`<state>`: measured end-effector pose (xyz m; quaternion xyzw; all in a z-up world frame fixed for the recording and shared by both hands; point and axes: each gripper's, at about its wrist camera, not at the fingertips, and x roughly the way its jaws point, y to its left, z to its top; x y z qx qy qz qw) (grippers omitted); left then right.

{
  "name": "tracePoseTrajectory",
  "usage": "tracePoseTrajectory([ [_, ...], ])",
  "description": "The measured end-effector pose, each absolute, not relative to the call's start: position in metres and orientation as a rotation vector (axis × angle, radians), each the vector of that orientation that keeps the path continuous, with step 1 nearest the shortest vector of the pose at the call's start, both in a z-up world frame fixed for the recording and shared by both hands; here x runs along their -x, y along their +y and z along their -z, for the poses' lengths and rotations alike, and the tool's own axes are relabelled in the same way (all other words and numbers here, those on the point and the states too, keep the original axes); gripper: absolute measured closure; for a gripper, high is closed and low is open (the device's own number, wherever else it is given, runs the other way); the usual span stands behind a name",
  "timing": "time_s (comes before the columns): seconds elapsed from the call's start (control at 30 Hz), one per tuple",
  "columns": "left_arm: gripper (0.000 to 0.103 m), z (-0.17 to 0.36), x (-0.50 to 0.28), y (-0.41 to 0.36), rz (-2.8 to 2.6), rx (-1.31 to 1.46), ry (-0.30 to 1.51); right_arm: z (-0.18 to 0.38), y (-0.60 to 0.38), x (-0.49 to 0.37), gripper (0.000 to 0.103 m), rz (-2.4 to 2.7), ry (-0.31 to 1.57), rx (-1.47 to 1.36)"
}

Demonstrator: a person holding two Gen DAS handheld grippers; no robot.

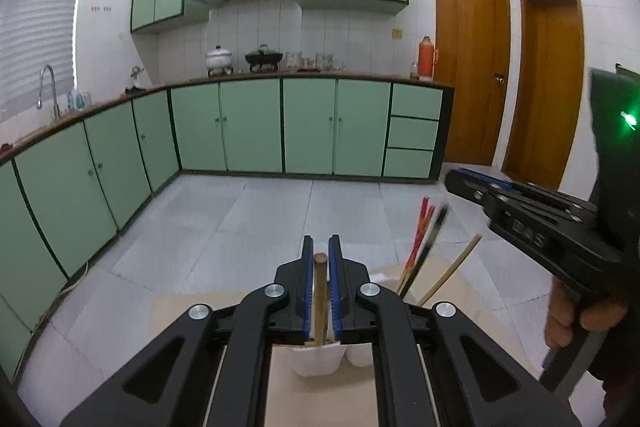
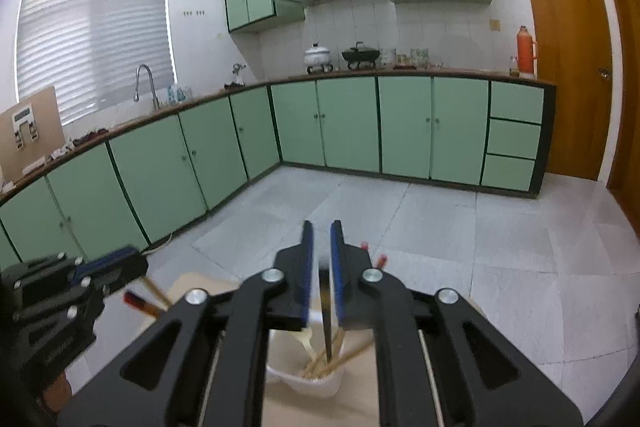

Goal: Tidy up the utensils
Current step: 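Open the right tool releasing its chopstick while the left tool releases its chopstick into the holder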

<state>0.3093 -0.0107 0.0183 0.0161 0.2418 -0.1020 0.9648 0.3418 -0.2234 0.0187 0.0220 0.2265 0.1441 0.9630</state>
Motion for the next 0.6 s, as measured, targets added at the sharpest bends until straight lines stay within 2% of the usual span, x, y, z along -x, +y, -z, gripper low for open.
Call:
tracePoseTrajectory([
  [0.07, 0.083, -0.013, -0.308, -0.005, 0.198, -0.023, 0.499, -0.01, -0.228, -0.332, 0.071, -0.282, 0.464, -0.055],
  [0.2, 0.061, -0.013, -0.29, 0.009, 0.178, 0.006, 0.482, -0.006, -0.24, -0.307, 0.062, -0.243, 0.438, -0.064],
  [0.23, 0.055, -0.013, -0.284, 0.011, 0.17, 0.007, 0.47, -0.006, -0.244, -0.298, 0.057, -0.23, 0.426, -0.066],
  [0.4, 0.036, -0.019, -0.253, 0.023, 0.145, 0.028, 0.423, -0.003, -0.26, -0.255, 0.045, -0.197, 0.404, -0.092],
  [0.6, 0.026, -0.017, -0.212, 0.024, 0.139, 0.037, 0.408, 0.007, -0.264, -0.201, 0.026, -0.176, 0.406, -0.064],
])
